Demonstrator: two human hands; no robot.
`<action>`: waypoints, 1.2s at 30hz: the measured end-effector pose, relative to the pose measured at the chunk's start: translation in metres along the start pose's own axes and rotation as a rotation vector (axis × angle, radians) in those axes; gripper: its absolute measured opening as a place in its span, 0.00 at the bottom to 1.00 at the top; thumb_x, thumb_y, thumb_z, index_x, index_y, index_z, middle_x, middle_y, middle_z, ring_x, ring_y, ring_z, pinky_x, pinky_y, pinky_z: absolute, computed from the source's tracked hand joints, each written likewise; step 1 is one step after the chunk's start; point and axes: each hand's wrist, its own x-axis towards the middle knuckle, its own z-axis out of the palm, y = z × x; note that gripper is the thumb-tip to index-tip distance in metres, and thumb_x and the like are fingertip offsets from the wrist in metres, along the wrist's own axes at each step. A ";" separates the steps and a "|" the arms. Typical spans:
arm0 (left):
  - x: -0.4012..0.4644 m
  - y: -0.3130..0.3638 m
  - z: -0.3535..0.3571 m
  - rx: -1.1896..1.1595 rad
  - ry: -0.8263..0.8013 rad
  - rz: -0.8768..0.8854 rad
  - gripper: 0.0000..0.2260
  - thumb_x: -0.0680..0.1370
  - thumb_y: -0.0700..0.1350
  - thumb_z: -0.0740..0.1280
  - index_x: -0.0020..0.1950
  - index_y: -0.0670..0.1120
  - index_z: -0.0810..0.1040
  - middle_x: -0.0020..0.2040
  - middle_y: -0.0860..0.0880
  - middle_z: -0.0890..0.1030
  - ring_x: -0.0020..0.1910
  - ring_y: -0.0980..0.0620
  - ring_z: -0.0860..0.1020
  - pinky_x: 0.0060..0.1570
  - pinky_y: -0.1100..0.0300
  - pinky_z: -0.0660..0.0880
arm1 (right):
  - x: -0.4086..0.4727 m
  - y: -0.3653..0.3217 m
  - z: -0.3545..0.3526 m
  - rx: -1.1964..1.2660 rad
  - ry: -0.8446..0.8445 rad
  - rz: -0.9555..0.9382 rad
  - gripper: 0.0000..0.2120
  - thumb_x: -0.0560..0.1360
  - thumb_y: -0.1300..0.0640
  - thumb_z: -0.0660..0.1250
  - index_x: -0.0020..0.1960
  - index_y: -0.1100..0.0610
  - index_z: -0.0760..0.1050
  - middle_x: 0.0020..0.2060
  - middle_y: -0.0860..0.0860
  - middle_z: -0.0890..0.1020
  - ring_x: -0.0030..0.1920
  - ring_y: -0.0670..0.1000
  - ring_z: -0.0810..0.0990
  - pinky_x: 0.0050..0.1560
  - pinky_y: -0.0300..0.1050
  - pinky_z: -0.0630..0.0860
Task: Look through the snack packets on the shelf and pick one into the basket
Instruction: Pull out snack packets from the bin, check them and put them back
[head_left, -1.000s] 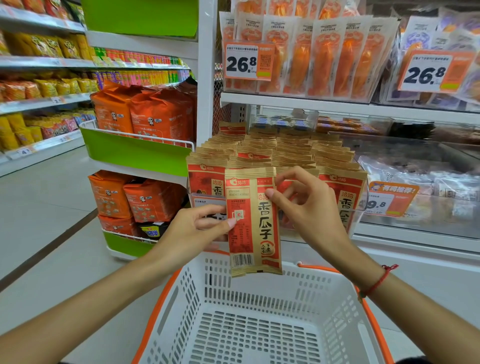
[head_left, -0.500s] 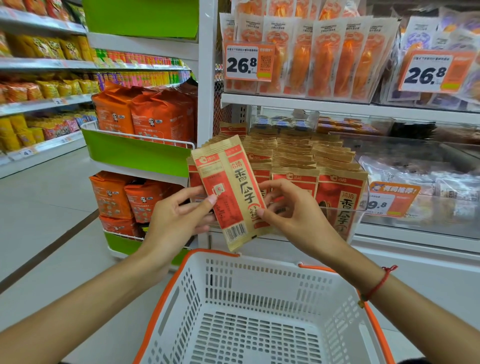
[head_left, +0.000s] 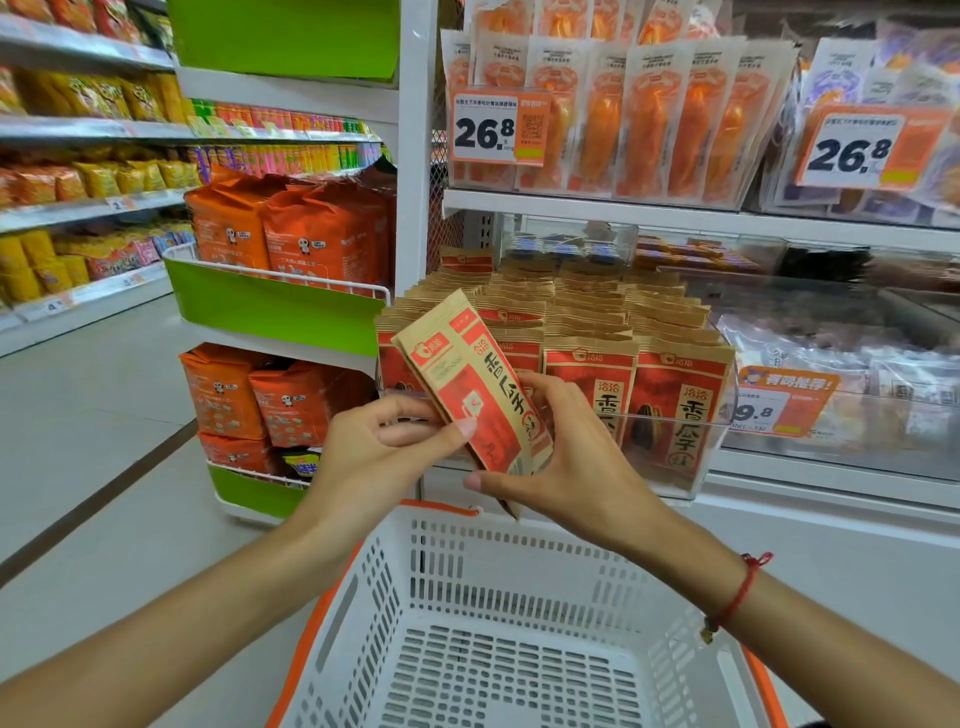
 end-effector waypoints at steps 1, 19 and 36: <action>-0.002 0.001 0.002 -0.003 0.003 0.004 0.09 0.71 0.43 0.75 0.48 0.43 0.81 0.40 0.51 0.86 0.40 0.61 0.83 0.34 0.76 0.72 | 0.001 0.001 0.000 0.007 -0.006 0.004 0.48 0.63 0.40 0.78 0.75 0.50 0.57 0.66 0.45 0.68 0.64 0.44 0.68 0.65 0.46 0.71; 0.014 -0.006 -0.004 0.051 -0.206 -0.020 0.21 0.81 0.50 0.62 0.74 0.56 0.67 0.67 0.59 0.74 0.66 0.65 0.71 0.56 0.70 0.69 | 0.009 0.018 -0.038 0.822 -0.618 0.191 0.32 0.62 0.34 0.74 0.62 0.48 0.79 0.61 0.51 0.81 0.62 0.52 0.79 0.64 0.46 0.75; 0.070 0.049 0.004 -0.175 -0.188 0.107 0.12 0.81 0.45 0.63 0.63 0.49 0.78 0.56 0.52 0.84 0.58 0.57 0.81 0.54 0.66 0.78 | 0.050 -0.037 -0.085 0.493 -0.223 0.089 0.18 0.75 0.39 0.61 0.54 0.48 0.82 0.47 0.48 0.86 0.49 0.47 0.85 0.55 0.44 0.76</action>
